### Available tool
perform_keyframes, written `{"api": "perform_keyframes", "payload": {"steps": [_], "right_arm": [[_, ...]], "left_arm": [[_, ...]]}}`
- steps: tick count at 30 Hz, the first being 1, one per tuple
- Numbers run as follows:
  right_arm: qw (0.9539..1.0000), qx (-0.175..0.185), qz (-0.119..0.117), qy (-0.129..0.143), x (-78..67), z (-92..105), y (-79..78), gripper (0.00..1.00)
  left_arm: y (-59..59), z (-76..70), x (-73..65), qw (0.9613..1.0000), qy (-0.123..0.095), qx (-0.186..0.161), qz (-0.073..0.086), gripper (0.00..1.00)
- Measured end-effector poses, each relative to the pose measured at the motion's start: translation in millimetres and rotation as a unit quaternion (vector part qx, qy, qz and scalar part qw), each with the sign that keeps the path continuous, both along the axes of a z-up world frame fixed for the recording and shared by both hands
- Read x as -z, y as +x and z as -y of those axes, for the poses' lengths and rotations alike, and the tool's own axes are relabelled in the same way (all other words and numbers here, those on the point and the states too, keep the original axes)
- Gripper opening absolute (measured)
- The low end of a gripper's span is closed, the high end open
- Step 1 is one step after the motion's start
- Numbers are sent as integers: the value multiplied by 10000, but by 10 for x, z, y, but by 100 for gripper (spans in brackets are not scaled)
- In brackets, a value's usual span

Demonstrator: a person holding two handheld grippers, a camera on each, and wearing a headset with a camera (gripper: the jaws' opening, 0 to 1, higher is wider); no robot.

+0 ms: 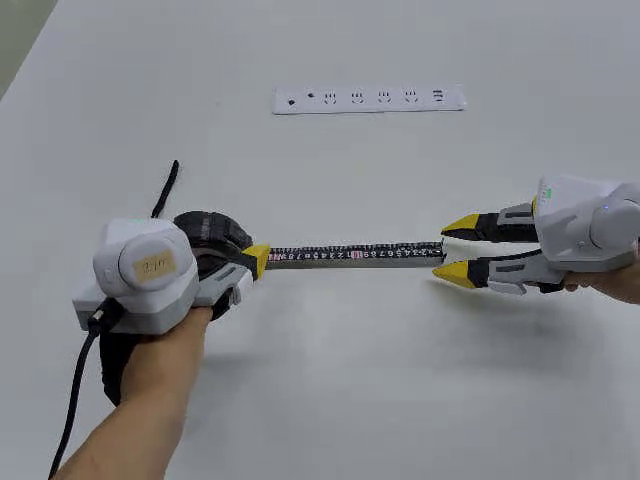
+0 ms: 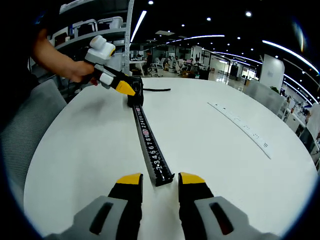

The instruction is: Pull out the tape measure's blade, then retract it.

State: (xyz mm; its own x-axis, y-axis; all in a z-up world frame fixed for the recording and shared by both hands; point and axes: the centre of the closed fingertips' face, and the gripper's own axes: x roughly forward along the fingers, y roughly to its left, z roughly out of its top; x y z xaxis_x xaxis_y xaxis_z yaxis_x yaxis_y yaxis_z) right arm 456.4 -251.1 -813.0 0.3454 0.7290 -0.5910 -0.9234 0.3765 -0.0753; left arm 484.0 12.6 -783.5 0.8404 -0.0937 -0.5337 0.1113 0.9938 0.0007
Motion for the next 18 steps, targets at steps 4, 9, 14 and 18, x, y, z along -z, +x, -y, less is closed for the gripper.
{"api": "perform_keyframes", "payload": {"steps": [4, 9, 14, 18], "right_arm": [[10000, -63, -21, -55, 38, -23, 6, 25], [9999, -87, -7, -61, 45, -45, 20, 21], [9999, -66, 35, -100, 56, -26, 47, 15], [9999, -55, 21, -104, 60, -21, 48, 15]], "left_arm": [[23, -3, 23, 9999, -19, -89, -47, 82], [41, -19, 59, 9998, 2, -170, -103, 77], [51, -26, 87, 9995, -62, -248, -159, 72], [76, -33, 100, 9994, -93, -279, -170, 70]]}}
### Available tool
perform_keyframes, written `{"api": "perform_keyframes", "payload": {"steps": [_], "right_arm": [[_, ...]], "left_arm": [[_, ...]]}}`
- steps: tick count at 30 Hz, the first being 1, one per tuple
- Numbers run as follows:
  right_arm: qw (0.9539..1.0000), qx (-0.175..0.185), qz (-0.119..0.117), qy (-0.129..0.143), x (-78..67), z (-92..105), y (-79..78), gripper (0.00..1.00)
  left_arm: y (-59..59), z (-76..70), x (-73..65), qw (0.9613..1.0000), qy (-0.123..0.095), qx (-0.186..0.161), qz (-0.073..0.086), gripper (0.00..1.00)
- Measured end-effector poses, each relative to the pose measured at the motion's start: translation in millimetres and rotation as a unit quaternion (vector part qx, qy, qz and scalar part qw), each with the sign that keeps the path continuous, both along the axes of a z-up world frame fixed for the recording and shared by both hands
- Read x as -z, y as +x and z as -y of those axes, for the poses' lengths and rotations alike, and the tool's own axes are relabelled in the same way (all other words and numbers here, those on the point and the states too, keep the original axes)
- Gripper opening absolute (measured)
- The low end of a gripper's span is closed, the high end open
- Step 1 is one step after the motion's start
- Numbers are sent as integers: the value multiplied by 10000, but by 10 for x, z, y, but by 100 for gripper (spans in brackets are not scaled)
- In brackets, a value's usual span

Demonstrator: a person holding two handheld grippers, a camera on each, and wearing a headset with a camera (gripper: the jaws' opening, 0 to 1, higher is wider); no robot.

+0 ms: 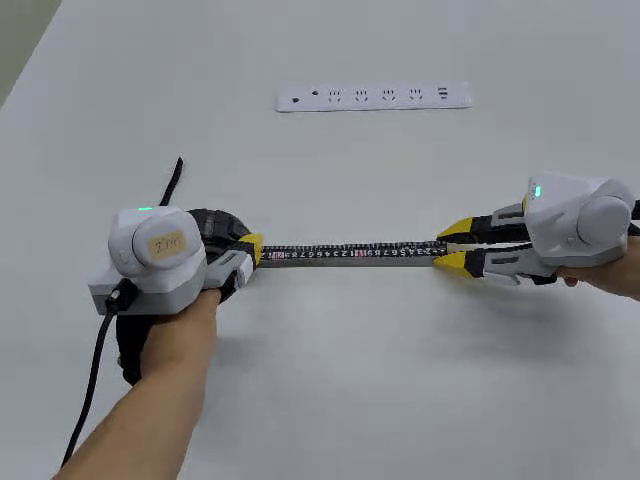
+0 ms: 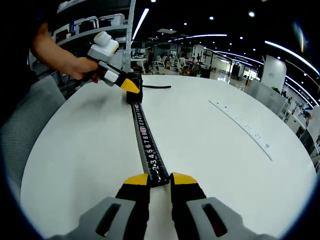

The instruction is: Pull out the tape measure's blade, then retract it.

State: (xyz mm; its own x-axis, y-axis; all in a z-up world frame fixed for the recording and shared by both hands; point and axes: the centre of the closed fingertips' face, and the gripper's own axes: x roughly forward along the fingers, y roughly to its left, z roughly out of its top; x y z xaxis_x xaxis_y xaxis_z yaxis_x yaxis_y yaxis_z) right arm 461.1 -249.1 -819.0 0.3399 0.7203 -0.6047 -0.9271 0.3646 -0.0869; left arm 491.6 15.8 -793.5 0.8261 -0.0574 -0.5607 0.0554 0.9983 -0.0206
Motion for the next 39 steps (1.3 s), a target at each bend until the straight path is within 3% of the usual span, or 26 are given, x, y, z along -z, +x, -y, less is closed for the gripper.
{"api": "perform_keyframes", "payload": {"steps": [9, 21, 39], "right_arm": [[10000, -19, 26, -7, 6, 7, -4, 14], [9998, -98, 107, -107, 8, 0, -16, 12], [9996, -166, 132, -193, -17, 4, -29, 12]], "left_arm": [[0, 58, 57, 9999, -118, -3, -93, 65], [-13, 53, 48, 10000, -33, -74, 3, 61], [-26, 39, 49, 9999, -69, 91, -46, 59]]}}
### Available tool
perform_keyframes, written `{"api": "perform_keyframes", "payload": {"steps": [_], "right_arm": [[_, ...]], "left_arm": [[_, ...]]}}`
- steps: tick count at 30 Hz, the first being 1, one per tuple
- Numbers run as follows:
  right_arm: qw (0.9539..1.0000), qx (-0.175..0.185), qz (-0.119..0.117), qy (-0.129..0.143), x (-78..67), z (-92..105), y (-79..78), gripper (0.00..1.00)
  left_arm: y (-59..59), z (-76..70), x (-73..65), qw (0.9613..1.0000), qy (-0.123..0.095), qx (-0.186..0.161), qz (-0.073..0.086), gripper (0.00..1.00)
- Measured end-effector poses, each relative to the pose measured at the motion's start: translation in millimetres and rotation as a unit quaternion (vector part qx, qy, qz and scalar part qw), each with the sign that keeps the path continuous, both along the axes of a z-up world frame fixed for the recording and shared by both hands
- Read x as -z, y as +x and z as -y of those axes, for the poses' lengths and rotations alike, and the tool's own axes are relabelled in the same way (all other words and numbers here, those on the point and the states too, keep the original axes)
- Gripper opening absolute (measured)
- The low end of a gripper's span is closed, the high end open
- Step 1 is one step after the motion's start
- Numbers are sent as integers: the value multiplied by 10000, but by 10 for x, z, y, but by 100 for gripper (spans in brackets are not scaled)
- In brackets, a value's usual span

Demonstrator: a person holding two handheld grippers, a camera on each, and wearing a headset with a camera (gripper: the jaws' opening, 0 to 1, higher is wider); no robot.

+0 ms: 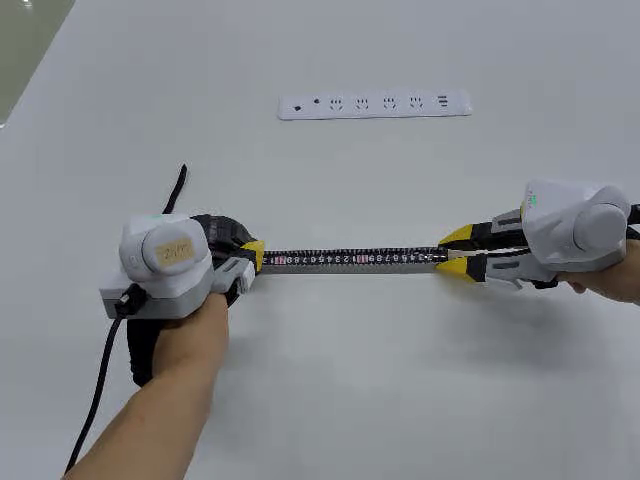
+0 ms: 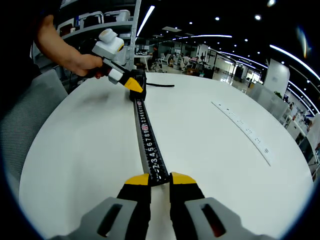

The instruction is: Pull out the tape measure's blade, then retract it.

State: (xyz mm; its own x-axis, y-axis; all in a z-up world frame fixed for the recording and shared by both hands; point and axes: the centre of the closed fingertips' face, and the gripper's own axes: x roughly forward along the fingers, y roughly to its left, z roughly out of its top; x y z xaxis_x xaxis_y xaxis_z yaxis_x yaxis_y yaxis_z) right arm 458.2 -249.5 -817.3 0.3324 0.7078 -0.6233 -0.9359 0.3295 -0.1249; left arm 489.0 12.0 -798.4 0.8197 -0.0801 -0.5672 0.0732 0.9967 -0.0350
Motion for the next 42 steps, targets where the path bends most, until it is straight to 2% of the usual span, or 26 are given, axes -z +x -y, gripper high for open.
{"api": "perform_keyframes", "payload": {"steps": [23, 35, 42], "right_arm": [[10000, -26, -19, -7, -7, -39, 8, 12], [10000, -55, -26, 31, -10, -107, 26, 12], [9999, -107, -38, 104, -18, -234, 29, 12]], "left_arm": [[-6, -10, 2, 9999, -93, 94, -67, 59], [0, -14, 4, 9998, -111, 112, -78, 59], [-9, -14, -1, 9997, -163, 122, -110, 59]]}}
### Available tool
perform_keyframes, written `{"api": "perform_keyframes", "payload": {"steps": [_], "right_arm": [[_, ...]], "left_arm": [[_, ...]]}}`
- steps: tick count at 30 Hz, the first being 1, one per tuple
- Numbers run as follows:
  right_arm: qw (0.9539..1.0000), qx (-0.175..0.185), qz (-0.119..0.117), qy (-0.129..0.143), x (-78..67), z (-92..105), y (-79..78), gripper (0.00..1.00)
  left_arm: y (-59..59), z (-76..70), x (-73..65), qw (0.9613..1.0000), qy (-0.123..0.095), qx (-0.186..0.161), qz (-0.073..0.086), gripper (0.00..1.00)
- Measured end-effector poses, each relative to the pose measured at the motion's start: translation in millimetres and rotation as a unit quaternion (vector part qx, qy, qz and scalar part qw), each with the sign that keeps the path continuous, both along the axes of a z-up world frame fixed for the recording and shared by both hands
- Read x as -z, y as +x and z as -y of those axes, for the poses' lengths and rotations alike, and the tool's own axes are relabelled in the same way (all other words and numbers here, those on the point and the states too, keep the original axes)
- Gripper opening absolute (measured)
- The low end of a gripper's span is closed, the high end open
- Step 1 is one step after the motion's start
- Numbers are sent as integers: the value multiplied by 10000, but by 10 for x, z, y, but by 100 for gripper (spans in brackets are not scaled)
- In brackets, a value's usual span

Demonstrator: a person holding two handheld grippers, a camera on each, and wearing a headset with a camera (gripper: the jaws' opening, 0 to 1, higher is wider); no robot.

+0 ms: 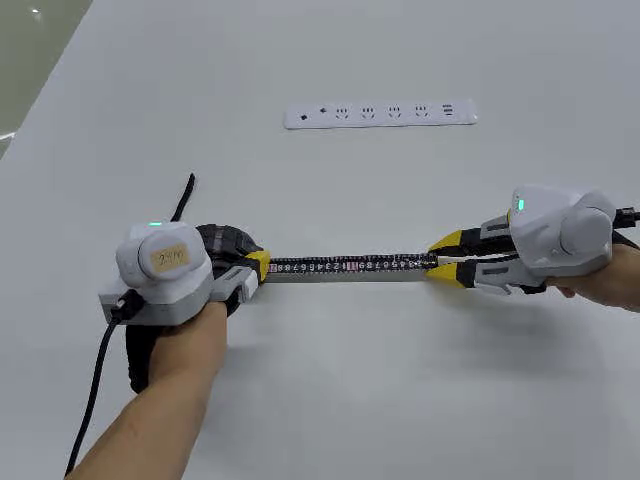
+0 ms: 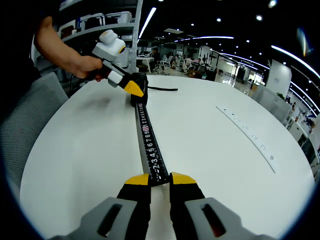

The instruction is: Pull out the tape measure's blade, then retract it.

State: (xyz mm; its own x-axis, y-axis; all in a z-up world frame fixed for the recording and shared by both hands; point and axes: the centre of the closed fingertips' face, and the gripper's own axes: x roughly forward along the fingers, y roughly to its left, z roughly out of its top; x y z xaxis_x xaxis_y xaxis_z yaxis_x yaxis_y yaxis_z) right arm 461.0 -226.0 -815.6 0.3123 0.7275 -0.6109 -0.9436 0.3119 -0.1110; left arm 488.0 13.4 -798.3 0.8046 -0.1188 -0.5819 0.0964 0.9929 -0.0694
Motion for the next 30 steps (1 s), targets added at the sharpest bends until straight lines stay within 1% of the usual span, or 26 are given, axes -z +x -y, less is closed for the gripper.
{"api": "perform_keyframes", "payload": {"steps": [30], "right_arm": [[9998, -86, -83, 162, -26, -289, 2, 12]], "left_arm": [[-1, -8, -8, 9999, -126, 1, -60, 60]]}}
